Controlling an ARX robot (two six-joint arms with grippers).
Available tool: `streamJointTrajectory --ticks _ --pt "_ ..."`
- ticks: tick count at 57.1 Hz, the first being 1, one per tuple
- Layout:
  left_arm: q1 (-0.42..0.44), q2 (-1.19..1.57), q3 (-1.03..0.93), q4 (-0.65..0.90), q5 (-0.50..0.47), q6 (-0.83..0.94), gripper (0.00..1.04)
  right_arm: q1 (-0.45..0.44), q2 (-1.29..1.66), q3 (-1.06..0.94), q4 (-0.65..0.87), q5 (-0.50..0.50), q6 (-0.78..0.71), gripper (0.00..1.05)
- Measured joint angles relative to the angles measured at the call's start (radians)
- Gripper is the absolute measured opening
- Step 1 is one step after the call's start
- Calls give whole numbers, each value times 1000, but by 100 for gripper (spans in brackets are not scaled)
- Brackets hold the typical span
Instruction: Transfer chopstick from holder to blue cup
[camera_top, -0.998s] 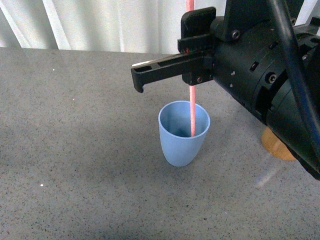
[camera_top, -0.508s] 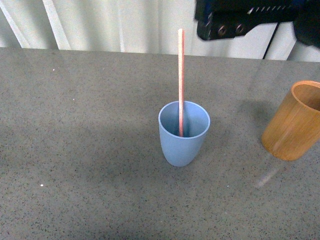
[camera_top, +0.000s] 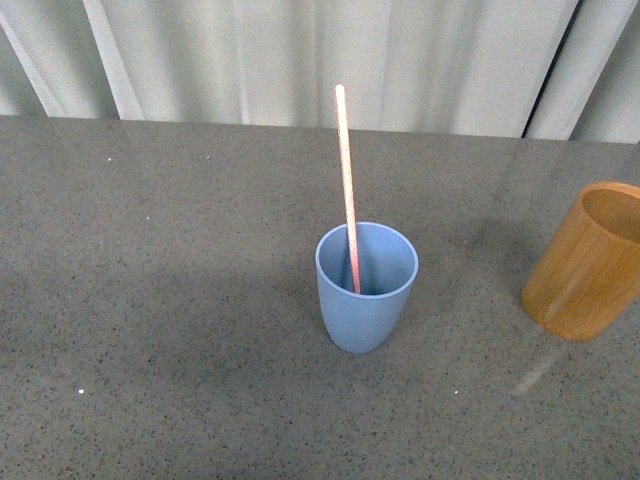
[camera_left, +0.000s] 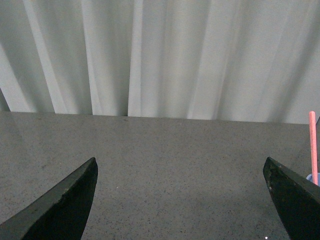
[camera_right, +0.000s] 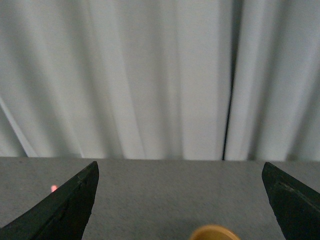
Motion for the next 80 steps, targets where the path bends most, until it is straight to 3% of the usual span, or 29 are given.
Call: streamJointTrajectory --ticks 8,15,20,23,42,51,57,76,80 --pt "0 0 0 0 0 0 98 -134 -244 -56 -398 16 31 95" --pt "0 0 0 0 0 0 98 -156 -295 -77 -456 -8 29 93" --pt "0 0 0 0 0 0 98 -207 -348 -171 -225 -180 -35 79" --pt "0 0 0 0 -2 0 98 -217 -375 -200 -157 -205 -58 69" --pt "0 0 0 0 -2 0 98 -222 -483 -254 -181 -210 -89 0" --pt "0 0 0 0 -2 0 98 -222 -540 -279 -205 -210 -90 1" --pt "0 0 0 0 -3 0 98 -222 -667 -288 -346 -210 -90 1" --pt "0 -1 0 0 -2 0 98 -222 -699 -288 -352 -210 -90 1" --pt "0 -1 0 0 -2 0 98 -222 -699 -288 -352 -209 -91 10"
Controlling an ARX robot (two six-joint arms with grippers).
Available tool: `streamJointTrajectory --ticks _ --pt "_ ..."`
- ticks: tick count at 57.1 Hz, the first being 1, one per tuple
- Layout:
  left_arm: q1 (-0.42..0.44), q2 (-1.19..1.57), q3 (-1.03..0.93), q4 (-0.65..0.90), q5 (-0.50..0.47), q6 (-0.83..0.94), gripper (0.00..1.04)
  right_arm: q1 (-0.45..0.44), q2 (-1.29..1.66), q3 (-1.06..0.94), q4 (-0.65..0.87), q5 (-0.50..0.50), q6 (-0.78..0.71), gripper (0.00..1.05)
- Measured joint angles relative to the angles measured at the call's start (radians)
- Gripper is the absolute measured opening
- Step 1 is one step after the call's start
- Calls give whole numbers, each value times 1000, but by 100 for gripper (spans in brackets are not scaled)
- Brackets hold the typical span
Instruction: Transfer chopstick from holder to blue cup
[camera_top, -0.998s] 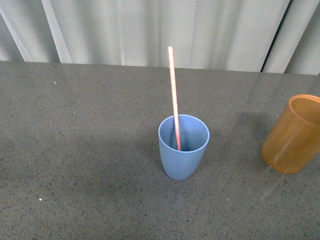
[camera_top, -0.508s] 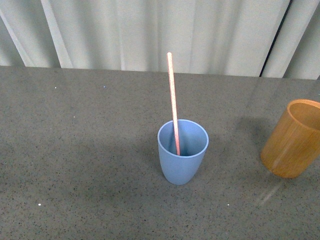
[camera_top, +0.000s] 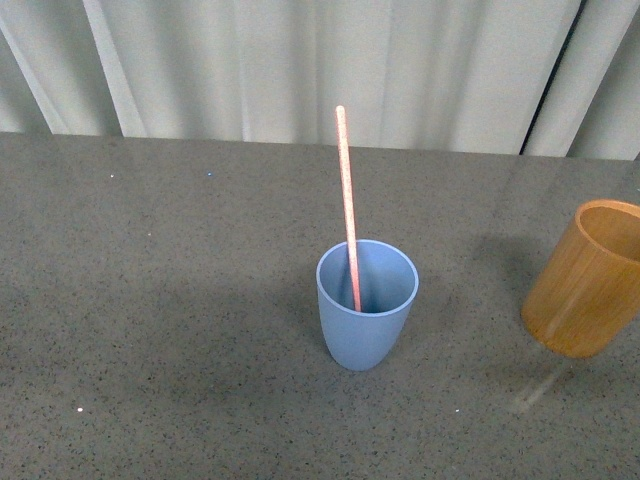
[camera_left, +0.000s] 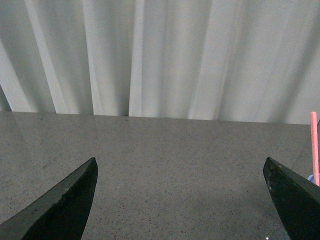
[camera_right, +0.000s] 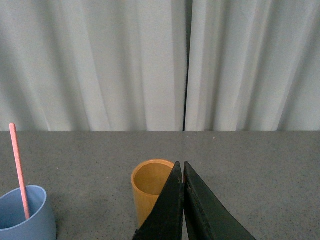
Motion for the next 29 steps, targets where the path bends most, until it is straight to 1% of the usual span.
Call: streamJointTrajectory --ticks 7,8,10,11,13,14,17,21,23,24,29 --pt "0 0 0 0 0 0 98 0 0 0 0 0 0 31" --pt "0 0 0 0 0 0 98 0 0 0 0 0 0 33" --pt "0 0 0 0 0 0 98 0 0 0 0 0 0 40" --pt "0 0 0 0 0 0 98 0 0 0 0 0 0 41" --pt "0 0 0 0 0 0 98 0 0 0 0 0 0 49" --pt "0 0 0 0 0 0 98 0 0 0 0 0 0 49" --pt "0 0 0 0 0 0 98 0 0 0 0 0 0 61" --pt "0 0 0 0 0 0 98 0 0 0 0 0 0 71" --pt "0 0 0 0 0 0 98 0 0 0 0 0 0 79" --pt "0 0 0 0 0 0 98 0 0 0 0 0 0 80" --pt "0 0 0 0 0 0 98 0 0 0 0 0 1 96"
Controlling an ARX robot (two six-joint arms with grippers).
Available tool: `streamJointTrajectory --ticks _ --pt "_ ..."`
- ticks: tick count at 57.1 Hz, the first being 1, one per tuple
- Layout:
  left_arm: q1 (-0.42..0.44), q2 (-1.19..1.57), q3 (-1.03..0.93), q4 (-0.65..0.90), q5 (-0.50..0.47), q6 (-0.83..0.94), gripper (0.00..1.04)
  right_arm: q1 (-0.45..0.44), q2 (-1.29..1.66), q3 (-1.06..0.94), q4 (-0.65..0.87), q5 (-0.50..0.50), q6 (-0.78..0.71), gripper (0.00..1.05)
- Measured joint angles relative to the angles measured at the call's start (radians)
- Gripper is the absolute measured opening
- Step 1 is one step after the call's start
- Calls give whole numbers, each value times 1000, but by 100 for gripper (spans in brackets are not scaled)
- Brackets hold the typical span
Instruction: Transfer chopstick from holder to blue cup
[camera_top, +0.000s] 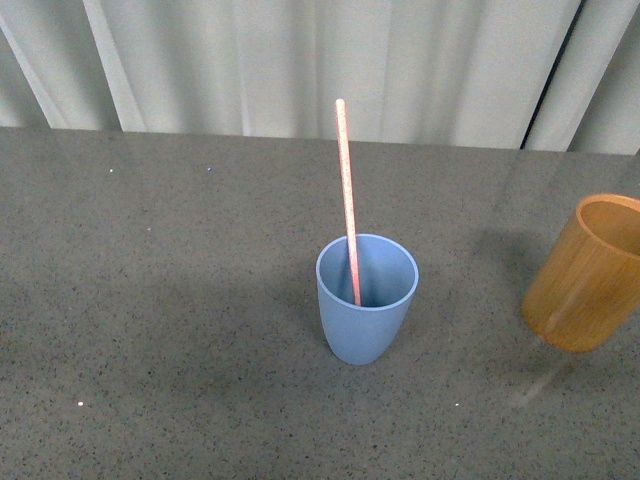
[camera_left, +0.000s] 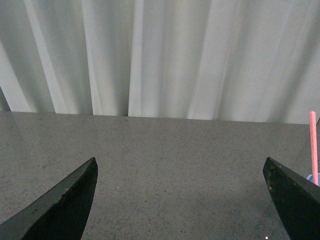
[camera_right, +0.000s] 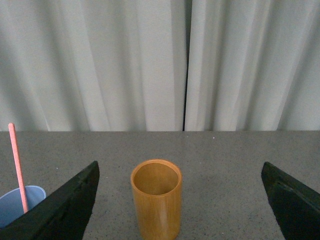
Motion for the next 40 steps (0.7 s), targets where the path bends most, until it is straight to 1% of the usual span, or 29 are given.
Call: streamJointTrajectory --ticks 2,5,40 --pt "0 0 0 0 0 0 98 0 0 0 0 0 0 97" --pt "0 0 0 0 0 0 98 0 0 0 0 0 0 94" --pt "0 0 0 0 0 0 98 0 0 0 0 0 0 95"
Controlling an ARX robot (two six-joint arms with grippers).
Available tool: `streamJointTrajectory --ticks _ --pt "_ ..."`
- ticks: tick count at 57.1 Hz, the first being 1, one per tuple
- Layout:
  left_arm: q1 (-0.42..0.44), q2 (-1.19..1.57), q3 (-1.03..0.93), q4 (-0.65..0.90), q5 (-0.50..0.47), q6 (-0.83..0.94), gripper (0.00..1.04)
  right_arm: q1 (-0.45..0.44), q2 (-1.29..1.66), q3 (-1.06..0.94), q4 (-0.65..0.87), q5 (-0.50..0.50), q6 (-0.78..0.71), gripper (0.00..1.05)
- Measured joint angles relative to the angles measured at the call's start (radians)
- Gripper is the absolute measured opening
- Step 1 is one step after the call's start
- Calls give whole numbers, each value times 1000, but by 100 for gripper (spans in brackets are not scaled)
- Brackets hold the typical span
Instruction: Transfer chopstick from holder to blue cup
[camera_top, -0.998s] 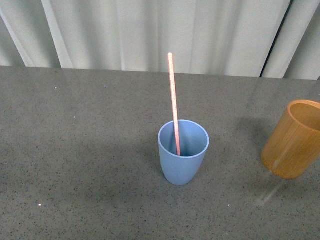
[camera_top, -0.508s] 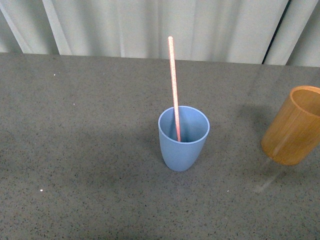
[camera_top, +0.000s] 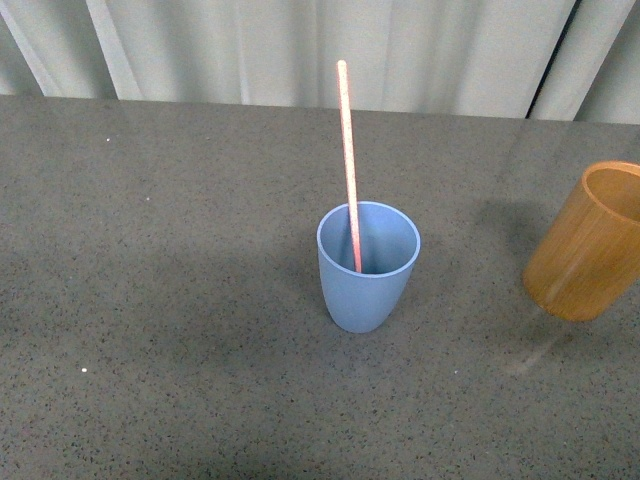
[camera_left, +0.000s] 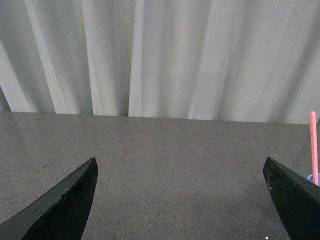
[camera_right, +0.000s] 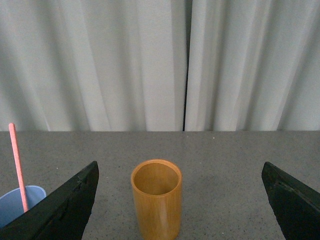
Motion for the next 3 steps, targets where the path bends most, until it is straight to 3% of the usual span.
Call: streamJointTrajectory --ticks 3 --pt "0 0 0 0 0 0 98 0 0 0 0 0 0 95"
